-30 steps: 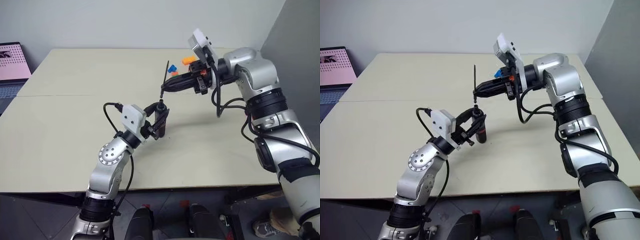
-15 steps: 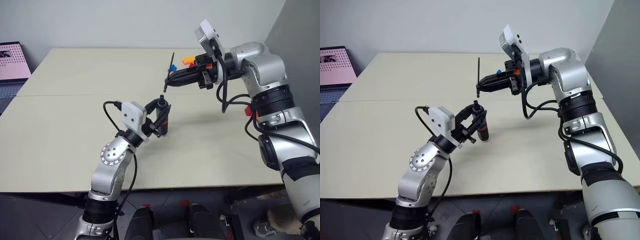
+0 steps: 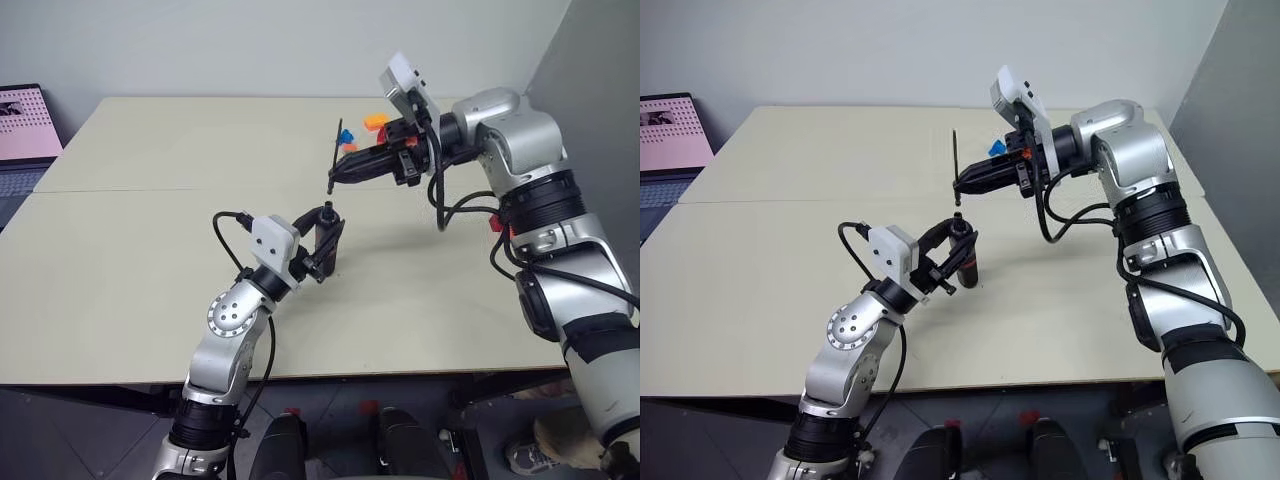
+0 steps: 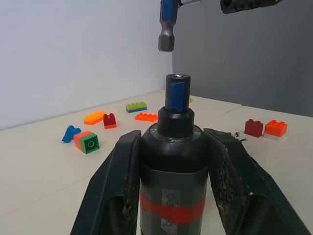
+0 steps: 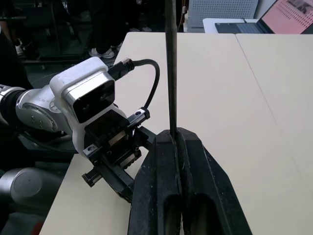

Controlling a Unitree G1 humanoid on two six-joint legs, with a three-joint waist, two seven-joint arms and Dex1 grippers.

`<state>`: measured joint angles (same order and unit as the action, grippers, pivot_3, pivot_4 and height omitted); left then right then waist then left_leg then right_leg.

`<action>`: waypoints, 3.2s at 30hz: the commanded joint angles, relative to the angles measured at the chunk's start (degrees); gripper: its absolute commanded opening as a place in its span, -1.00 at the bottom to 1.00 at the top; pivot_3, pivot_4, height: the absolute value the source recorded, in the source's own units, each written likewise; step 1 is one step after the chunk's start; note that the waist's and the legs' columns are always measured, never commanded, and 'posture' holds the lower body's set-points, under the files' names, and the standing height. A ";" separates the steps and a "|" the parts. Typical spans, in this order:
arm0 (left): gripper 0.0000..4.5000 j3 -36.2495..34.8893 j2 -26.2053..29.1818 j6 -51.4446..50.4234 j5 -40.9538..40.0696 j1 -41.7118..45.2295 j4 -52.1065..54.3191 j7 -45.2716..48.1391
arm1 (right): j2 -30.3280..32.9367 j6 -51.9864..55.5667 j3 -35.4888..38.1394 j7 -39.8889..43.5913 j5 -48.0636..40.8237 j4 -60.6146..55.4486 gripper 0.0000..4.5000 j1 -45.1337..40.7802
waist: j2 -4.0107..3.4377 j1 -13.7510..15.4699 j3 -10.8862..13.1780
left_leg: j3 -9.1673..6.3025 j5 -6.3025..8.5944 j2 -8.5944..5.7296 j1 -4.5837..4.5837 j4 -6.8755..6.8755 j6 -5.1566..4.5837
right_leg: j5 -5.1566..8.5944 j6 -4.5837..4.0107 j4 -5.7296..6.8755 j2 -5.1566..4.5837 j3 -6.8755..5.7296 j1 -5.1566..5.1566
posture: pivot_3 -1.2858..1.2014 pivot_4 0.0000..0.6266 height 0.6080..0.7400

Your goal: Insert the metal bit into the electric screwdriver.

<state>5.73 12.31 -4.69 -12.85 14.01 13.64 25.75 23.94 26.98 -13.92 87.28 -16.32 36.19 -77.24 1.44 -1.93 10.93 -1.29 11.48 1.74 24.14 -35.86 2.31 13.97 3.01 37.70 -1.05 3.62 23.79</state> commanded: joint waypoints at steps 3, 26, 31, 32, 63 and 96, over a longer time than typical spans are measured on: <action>-0.28 -0.24 -0.04 0.79 0.33 -0.06 0.58 -0.05 | 0.48 1.24 -0.22 2.98 0.10 -1.65 -1.00 -2.06 | 0.00 -0.01 0.00 | 0.00 0.00 0.00 0.00 0.00 0.00 | 0.00 0.00 0.01 0.00 0.00 0.00 | 0.03 -0.52 1.00; -0.28 -0.58 0.51 0.56 0.12 0.27 0.48 0.24 | 0.66 7.54 0.57 4.10 -2.75 -4.45 -1.00 -2.14 | 0.00 -0.02 0.00 | 0.00 0.00 0.00 -0.01 -0.03 0.00 | 0.00 0.00 0.05 0.00 0.00 0.00 | 0.03 -0.52 1.00; -0.28 -0.52 0.55 0.59 0.13 0.27 0.52 0.33 | 0.57 6.70 0.42 3.37 -2.71 -4.28 -1.00 -1.50 | 0.00 -0.02 0.00 | 0.00 0.00 0.00 -0.01 -0.04 0.00 | 0.00 0.01 0.06 0.00 0.00 0.00 | 0.03 -0.52 1.00; -0.28 -0.50 0.56 0.59 0.13 0.27 0.55 0.35 | 0.54 6.22 0.36 3.17 -2.53 -4.07 -1.00 -1.32 | 0.00 -0.02 0.00 | 0.00 0.00 0.00 -0.01 -0.04 0.00 | 0.00 0.01 0.06 0.00 0.00 0.00 | 0.03 -0.52 1.00; -0.28 -0.67 1.05 0.16 -0.15 0.12 1.16 0.35 | -0.04 3.22 -0.63 2.66 -0.64 -3.35 -1.00 1.01 | 0.00 -0.05 0.00 | 0.00 0.00 0.00 -0.06 -0.08 0.00 | -0.01 0.01 0.15 0.01 0.00 -0.01 | 0.03 -0.52 1.00; -0.28 -1.43 1.39 -0.15 -0.68 0.42 1.06 0.79 | -0.42 6.94 3.96 0.61 -4.73 -6.04 -1.00 1.97 | 0.00 -0.15 0.00 | 0.00 0.00 0.00 -0.07 -0.10 0.00 | -0.01 0.00 0.18 0.01 0.02 -0.02 | 0.03 -0.52 1.00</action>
<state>5.23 13.34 -4.92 -13.48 14.05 13.61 26.67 23.63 32.70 -12.52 87.32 -18.65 33.30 -74.60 1.43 -2.08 10.93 -1.28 11.48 1.74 24.07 -35.96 2.30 13.96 3.02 37.89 -1.04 3.63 23.77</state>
